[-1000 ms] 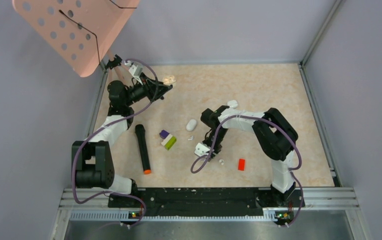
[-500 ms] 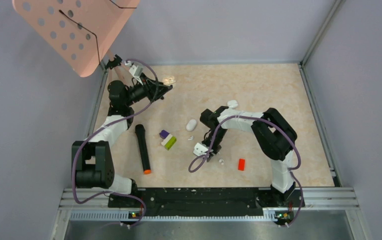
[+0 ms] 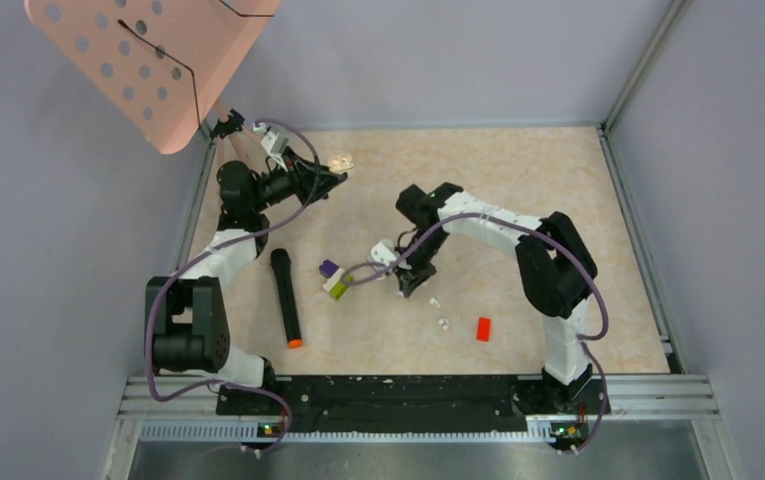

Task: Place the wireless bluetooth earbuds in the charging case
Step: Pick up the earbud from the center of the board.

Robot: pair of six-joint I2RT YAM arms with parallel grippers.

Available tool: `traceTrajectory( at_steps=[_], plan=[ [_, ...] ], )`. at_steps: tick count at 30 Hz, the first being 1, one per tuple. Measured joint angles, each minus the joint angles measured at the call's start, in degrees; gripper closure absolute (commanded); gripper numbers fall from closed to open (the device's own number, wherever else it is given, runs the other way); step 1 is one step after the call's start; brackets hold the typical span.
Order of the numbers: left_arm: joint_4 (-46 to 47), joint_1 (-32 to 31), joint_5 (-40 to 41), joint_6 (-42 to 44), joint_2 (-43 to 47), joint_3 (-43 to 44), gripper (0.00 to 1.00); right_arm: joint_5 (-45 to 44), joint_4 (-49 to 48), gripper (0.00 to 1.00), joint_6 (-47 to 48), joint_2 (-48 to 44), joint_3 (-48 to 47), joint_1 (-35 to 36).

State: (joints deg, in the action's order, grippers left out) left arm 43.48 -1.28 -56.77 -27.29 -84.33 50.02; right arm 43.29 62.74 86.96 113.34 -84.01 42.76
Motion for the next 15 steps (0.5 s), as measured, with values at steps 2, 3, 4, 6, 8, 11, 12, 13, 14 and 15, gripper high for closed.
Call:
traceTrajectory(
  at_steps=[2,3,4,6,8,11,12,13,14,15],
  plan=[
    [1.09,0.0,-1.33,0.15,-0.79,0.0,1.0,0.55,0.87,1.0,-5.73,0.0,-5.55,-1.31],
    [1.81,0.0,-2.34,0.46,-1.4,-0.02,1.0,0.83,1.49,1.0,-8.7,0.0,-8.15,-1.95],
    [2.47,0.0,-3.26,0.74,-1.84,-0.11,1.0,1.01,1.86,1.0,-12.07,0.0,-10.67,-2.62],
    [3.69,0.0,-5.25,1.73,-2.6,-0.31,1.0,1.01,2.29,1.0,-17.79,-0.33,-13.9,-3.72],
    [5.49,-0.02,-7.58,2.93,-3.93,-0.33,1.0,0.74,2.99,1.0,-22.77,-1.03,-15.43,-4.66],
    [7.37,-0.09,-11.04,4.81,-6.08,-0.31,1.0,0.31,5.57,1.0,-29.9,-1.88,-18.05,-6.51],
    [7.82,-0.22,-12.33,5.53,-6.86,-0.31,1.0,0.26,6.64,1.0,-31.67,-1.88,-19.52,-7.15],
    [8.07,-0.31,-13.33,6.25,-7.48,-0.28,1.0,0.17,7.56,1.0,-33.48,-1.86,-21.27,-7.85],
    [8.44,-0.42,-14.49,6.88,-8.17,-0.22,1.0,0.13,8.72,1.0,-35.19,-1.84,-23.5,-8.5],
    [8.66,-0.57,-15.54,7.65,-8.81,-0.09,1.0,0.22,9.99,1.0,-36.83,-1.73,-26.12,-8.94]
  ],
)
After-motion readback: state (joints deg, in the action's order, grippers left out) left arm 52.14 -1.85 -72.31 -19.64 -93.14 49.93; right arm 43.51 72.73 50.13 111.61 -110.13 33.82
